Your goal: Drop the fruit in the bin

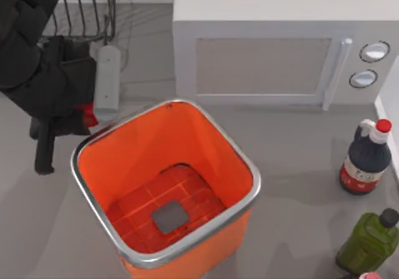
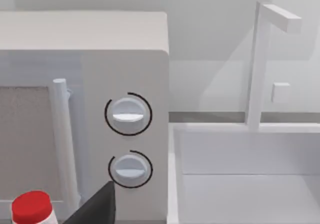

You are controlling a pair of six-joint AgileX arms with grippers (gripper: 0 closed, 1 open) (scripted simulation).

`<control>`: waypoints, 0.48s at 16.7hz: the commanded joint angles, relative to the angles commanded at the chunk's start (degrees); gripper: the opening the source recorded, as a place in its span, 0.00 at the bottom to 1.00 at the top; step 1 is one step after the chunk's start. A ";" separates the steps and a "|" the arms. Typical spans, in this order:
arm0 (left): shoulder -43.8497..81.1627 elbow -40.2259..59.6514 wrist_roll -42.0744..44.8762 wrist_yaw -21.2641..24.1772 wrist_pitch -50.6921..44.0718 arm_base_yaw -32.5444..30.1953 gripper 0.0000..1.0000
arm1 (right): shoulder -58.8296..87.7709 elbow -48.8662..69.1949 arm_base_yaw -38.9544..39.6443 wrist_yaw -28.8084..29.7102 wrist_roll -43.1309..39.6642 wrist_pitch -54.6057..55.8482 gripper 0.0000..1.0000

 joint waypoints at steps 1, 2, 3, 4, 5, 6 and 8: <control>-2.28 -2.61 -0.87 1.21 1.78 -2.63 0.00 | 0.00 0.00 0.00 0.00 0.00 0.00 1.00; -4.20 -4.63 -1.62 2.21 3.31 -4.67 0.00 | 0.00 0.00 0.00 0.00 0.00 0.00 1.00; -5.62 -6.05 -2.21 2.95 4.49 -6.10 0.00 | 0.00 0.00 0.00 0.00 0.00 0.00 1.00; -6.43 -6.84 -2.58 3.39 5.21 -6.90 0.00 | 0.00 0.00 0.00 0.00 0.00 0.00 1.00; -6.63 -7.04 -2.67 3.50 5.40 -7.09 0.00 | 0.00 0.00 0.00 0.00 0.00 0.00 1.00; -6.63 -7.04 -2.67 3.50 5.40 -7.09 0.00 | 0.00 0.00 0.00 0.00 0.00 0.00 1.00; -6.97 -5.89 -0.65 0.90 6.14 -5.44 0.00 | 0.00 0.00 0.00 0.00 0.00 0.00 1.00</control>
